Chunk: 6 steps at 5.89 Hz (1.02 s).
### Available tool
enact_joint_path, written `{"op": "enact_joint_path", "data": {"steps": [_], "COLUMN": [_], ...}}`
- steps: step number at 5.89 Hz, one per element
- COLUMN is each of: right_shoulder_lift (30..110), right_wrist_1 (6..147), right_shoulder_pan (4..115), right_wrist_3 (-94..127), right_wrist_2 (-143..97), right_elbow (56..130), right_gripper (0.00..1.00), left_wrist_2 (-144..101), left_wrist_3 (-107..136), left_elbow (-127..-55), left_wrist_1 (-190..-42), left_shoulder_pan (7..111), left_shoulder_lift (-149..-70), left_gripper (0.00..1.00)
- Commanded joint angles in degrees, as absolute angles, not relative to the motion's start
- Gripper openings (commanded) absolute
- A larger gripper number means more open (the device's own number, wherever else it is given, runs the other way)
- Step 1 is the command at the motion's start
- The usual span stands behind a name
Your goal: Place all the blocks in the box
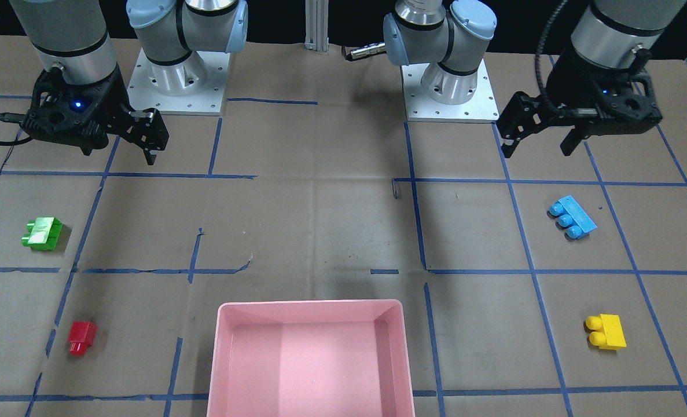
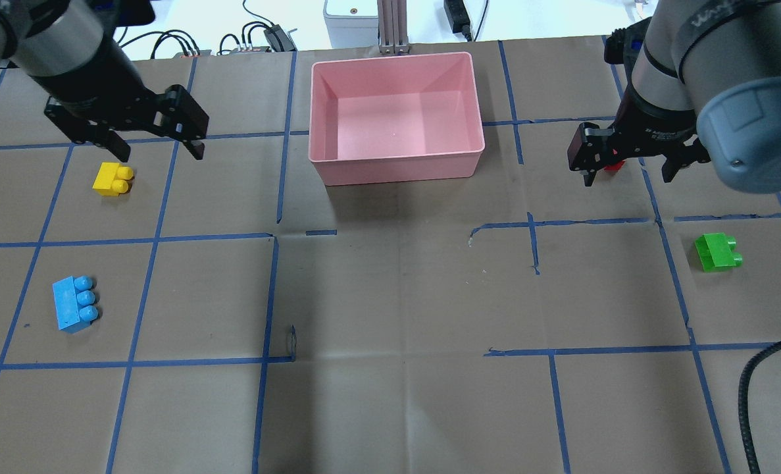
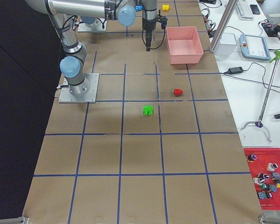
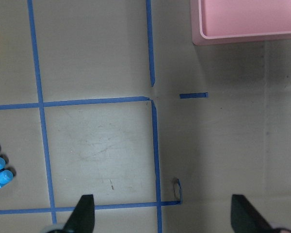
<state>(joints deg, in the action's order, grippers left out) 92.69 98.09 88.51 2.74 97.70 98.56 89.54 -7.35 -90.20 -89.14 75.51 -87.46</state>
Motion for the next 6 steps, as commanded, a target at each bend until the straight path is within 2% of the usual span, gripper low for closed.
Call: {"op": "enact_joint_path", "data": {"steps": [1,3,6], "right_shoulder_lift": [92.4,92.1,92.6], "right_wrist_1": [98.2,98.3,99.5], "right_shoulder_pan": [88.5,86.6,75.4], "right_wrist_3": [3.1,1.9,-11.8], "right_wrist_2": [97.5,97.6,97.6], "right_elbow": [98.3,99.3,100.8], "right_gripper": [1.00,1.00,1.00], "left_wrist_2": [89.0,89.4,89.3], "left_wrist_3": [-16.9,-20.6,-13.4], "left_elbow": [-90.4,-90.6,-97.4], "left_wrist_1": [-89.0,-88.9,-87.3], "left_shoulder_pan": [60.3,49.9,46.9], "left_shoulder_lift": [-87.3,-88.5,-88.7], "left_gripper": [0.99,1.00,1.00]}}
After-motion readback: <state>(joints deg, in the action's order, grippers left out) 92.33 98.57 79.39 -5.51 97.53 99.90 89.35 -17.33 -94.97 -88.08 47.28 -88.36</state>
